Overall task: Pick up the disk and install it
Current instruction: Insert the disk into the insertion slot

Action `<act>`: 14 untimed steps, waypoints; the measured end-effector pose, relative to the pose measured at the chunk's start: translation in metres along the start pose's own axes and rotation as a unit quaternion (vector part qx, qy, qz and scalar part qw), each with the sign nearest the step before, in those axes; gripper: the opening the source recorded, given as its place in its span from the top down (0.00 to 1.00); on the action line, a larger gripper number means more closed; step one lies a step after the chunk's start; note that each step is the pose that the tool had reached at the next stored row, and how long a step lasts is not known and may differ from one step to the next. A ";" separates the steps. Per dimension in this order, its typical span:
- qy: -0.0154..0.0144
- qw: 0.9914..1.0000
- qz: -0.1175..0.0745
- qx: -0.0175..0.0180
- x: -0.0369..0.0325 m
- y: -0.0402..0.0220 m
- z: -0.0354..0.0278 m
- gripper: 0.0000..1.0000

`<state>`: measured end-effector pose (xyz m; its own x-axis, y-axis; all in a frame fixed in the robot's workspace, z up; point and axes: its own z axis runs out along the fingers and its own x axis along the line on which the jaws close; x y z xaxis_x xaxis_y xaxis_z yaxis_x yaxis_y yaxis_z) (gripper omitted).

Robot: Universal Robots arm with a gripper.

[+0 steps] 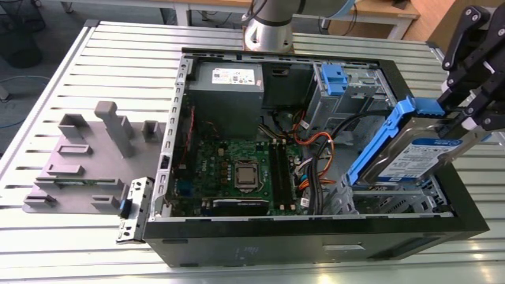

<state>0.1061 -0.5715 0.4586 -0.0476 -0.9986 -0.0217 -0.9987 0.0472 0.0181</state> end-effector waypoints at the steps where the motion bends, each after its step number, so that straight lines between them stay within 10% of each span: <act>1: 0.000 1.000 0.001 0.000 0.0001 -0.0002 0.0001 0.65; 14: 0.000 1.000 0.006 0.000 0.0001 -0.0006 0.0007 0.65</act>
<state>0.1067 -0.5716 0.4579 -0.0598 -0.9980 -0.0215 -0.9981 0.0594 0.0181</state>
